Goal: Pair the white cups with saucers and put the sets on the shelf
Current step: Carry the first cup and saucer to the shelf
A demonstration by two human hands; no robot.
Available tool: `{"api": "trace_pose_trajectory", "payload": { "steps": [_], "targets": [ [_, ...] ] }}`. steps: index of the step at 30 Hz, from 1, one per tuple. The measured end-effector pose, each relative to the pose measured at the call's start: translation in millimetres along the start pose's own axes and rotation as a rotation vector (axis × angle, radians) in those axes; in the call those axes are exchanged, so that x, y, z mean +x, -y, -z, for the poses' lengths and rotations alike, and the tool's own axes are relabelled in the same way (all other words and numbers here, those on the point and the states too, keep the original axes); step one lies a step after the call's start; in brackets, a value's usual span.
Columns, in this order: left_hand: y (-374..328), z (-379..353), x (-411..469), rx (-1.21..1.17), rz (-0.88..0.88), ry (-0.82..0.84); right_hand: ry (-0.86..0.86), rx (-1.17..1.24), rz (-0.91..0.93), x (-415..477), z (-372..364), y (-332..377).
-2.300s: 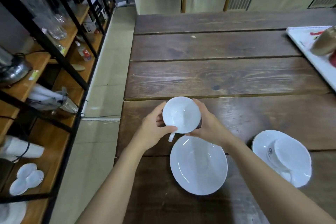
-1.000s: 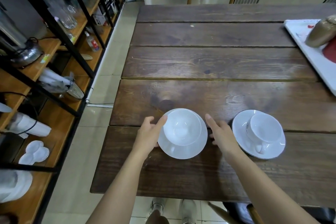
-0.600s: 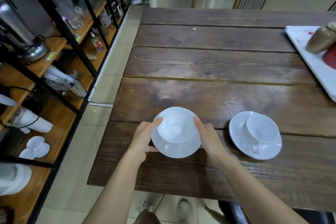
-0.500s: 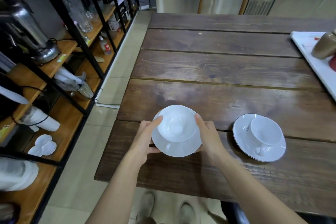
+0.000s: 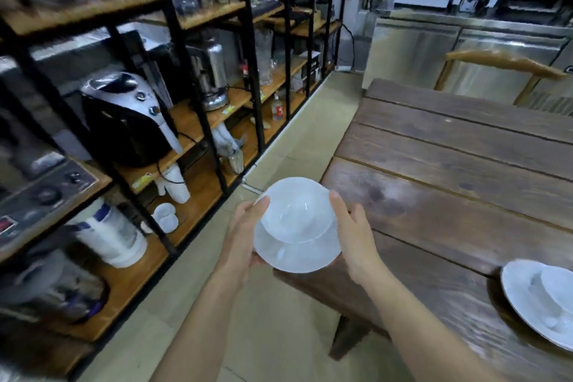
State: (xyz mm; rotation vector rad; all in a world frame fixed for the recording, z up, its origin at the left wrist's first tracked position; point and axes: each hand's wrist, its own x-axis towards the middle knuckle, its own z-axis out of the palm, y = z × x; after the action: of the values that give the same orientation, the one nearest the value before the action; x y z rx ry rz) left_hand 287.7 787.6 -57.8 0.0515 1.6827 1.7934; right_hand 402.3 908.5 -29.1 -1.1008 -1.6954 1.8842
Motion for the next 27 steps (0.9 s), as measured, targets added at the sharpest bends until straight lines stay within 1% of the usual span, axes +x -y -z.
{"api": "trace_pose_trajectory", "payload": {
  "steps": [3,5,8,10,15,20,23,25,27],
  "targets": [
    [-12,76,-26,-0.061,-0.034,-0.098,0.106,0.01,-0.003,-27,-70,4],
    [-20,128,-45,-0.089,-0.037,-0.21,0.193,0.014,0.016,-51,-116,9],
    [-33,201,-78,-0.116,-0.048,-0.391,0.328,-0.061,0.029,-87,-184,10],
    [-37,245,-105,-0.113,-0.096,-0.476,0.435,-0.053,0.032,-108,-232,6],
    [-47,341,-160,-0.125,-0.216,-0.642,0.644,-0.125,0.027,-153,-339,4],
    [-65,422,-192,-0.159,-0.279,-0.809,0.812,-0.193,0.08,-185,-437,6],
    [-77,470,-201,-0.215,-0.276,-0.893,0.921,-0.213,0.061,-195,-501,1],
    [-86,503,-201,-0.224,-0.272,-0.932,0.976,-0.271,0.083,-198,-545,-2],
    [-95,536,-200,-0.252,-0.285,-0.978,1.022,-0.276,0.091,-203,-589,-3]
  ]
}}
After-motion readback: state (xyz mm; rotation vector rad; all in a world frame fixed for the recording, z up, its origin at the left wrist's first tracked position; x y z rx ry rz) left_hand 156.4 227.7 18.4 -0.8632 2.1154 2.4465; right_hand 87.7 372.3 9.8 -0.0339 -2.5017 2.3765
